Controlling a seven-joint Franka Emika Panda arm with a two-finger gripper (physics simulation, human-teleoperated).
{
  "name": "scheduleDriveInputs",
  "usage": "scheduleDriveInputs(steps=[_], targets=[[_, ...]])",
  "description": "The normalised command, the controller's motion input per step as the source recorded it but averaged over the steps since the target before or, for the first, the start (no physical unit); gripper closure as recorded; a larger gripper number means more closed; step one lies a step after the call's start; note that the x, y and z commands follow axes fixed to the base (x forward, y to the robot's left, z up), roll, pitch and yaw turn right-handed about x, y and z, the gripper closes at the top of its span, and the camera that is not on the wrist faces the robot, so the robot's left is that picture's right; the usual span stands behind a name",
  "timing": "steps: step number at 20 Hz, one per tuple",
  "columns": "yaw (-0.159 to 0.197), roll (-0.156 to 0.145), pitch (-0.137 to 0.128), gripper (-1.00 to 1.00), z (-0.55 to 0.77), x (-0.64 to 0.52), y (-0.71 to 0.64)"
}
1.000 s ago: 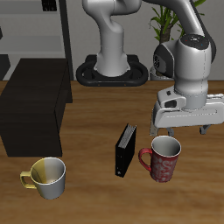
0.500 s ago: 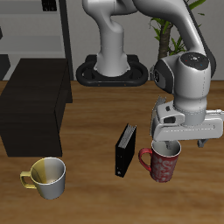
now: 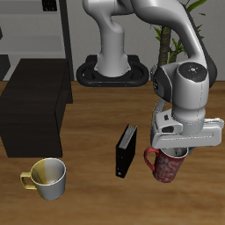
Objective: Place the red mug on top of the shelf
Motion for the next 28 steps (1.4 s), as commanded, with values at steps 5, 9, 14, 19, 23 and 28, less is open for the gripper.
scheduleDriveInputs(steps=[5,9,14,19,23,28], targets=[[0.003,0.007,-0.023,1.0,0.18,-0.06,-0.03],[0.013,0.004,-0.036,1.0,0.37,-0.11,-0.04],[0.015,0.001,-0.068,1.0,0.62,-0.21,-0.07],[0.01,-0.002,-0.072,1.0,0.65,-0.21,-0.15],[-0.022,0.009,-0.068,1.0,0.97,-0.49,-0.31],[0.015,0.005,-0.064,1.0,0.58,-0.34,-0.24]])
